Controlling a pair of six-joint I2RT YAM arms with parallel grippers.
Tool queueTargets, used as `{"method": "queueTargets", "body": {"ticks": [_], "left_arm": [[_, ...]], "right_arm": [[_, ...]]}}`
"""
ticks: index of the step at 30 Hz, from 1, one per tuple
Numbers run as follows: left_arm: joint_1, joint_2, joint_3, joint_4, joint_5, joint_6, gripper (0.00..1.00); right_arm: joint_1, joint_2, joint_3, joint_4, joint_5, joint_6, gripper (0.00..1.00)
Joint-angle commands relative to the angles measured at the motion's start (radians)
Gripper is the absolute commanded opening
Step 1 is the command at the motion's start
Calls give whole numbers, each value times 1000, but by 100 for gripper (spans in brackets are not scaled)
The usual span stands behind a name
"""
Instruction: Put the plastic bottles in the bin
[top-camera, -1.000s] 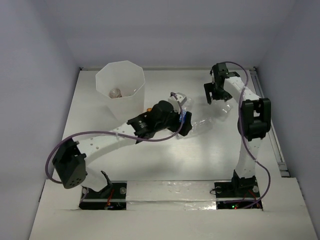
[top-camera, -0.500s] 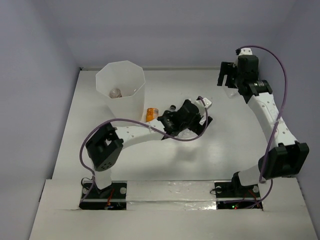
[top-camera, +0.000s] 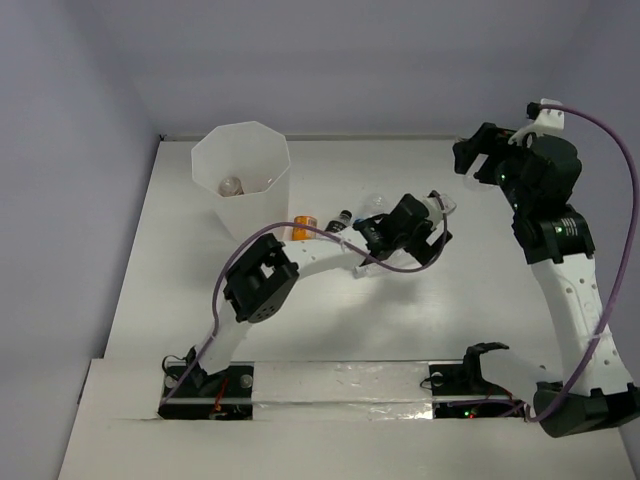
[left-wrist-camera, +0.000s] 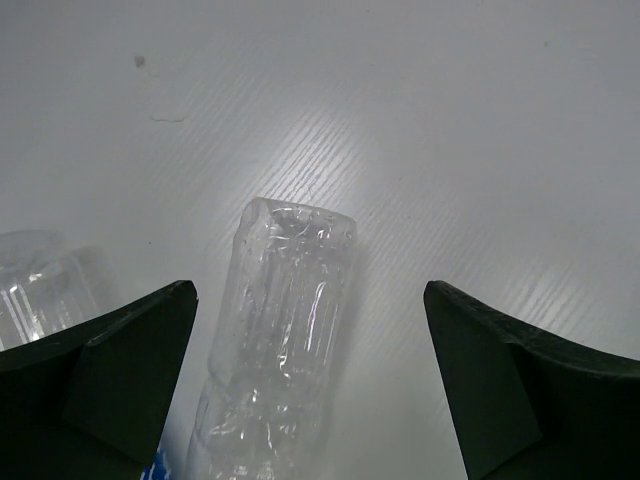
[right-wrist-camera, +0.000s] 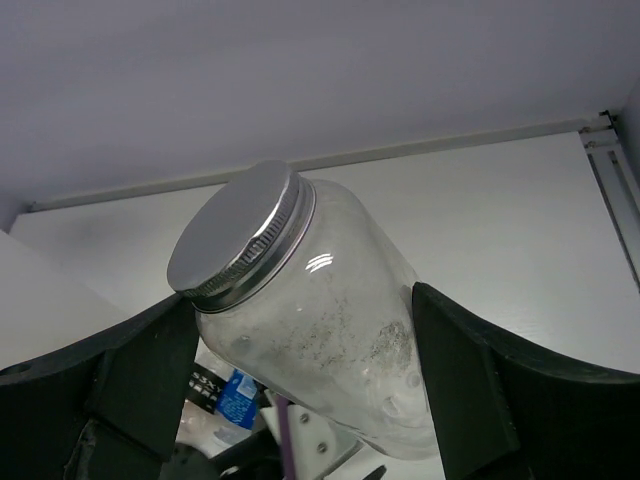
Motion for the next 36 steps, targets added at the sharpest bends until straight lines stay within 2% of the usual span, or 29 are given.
{"method": "queueTargets", "body": {"ticks": [1, 7, 10, 12, 14, 17, 20, 24, 27, 32, 36], "left_arm": [[28, 61, 85, -61, 55, -6, 99], [28, 171, 191, -121, 55, -6, 99], [28, 199, 220, -144, 61, -17, 93], [28, 190, 210, -125, 89, -26, 82], [28, 168, 174, -102, 101, -31, 66], [28, 99, 105, -49, 115, -69, 48], [18, -19, 20, 10, 144, -97, 43], [9, -253, -103, 86, 153, -129, 42], [9, -432, -229, 123, 143, -172, 42], [9, -715, -482, 148, 80, -262, 42], [9, -984, -626, 81, -17, -330, 42]], "right_arm": [[-4, -26, -3, 56, -32, 13, 49], [-4, -96, 1, 58, -135, 23, 49], [-4, -124, -6, 64, -159, 33, 49], [-4, -131, -3, 59, -172, 39, 49], [-4, -144, -1, 65, -193, 46, 49], [-4, -142, 27, 61, -222, 56, 49], [-4, -135, 54, 81, -291, 75, 49], [-4, -107, 94, 119, -389, 117, 49], [21, -52, 143, 160, -406, 149, 49], [185, 100, 273, 199, -392, 172, 49], [326, 290, 446, 225, -371, 175, 50]]}}
